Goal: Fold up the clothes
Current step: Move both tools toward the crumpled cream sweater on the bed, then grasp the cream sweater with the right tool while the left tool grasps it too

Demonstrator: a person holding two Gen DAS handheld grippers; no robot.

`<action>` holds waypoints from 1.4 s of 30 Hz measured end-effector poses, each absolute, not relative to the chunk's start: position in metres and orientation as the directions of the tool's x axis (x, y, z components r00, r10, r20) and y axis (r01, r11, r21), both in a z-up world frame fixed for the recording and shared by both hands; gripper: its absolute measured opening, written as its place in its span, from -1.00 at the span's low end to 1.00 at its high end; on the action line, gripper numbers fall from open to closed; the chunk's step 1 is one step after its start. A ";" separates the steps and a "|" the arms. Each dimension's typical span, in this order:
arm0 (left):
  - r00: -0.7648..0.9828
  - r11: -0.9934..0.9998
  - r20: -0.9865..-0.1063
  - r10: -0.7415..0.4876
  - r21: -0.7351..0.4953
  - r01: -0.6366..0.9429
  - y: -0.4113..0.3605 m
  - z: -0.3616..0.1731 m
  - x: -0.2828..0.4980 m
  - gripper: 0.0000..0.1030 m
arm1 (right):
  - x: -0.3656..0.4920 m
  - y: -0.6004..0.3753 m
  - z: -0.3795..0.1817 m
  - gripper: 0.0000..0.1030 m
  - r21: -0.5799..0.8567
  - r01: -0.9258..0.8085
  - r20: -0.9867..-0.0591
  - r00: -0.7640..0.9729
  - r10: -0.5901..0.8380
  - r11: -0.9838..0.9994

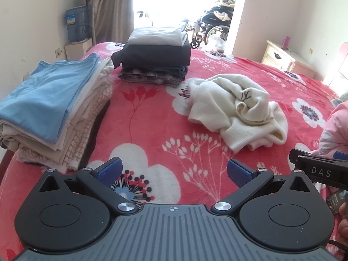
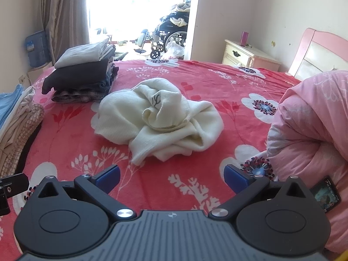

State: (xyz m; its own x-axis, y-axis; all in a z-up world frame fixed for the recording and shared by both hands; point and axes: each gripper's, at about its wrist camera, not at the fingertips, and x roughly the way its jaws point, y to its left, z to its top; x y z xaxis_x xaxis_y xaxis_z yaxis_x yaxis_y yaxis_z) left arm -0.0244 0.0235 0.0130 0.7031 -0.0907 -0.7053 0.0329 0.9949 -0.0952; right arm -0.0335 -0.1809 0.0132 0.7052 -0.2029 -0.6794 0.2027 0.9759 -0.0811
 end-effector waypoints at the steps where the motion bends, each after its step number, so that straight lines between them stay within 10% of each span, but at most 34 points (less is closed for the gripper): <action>1: 0.704 0.995 -0.705 -0.091 -0.094 0.035 0.023 0.013 -0.024 1.00 | -0.033 -0.181 0.013 1.00 -0.083 0.203 -0.681 0.704 -0.204 0.976; 42: 0.796 0.938 -0.555 -0.243 0.076 0.339 -0.056 -0.054 0.102 0.91 | 0.083 -0.259 -0.028 1.00 -0.005 0.070 -0.578 0.814 -0.061 0.998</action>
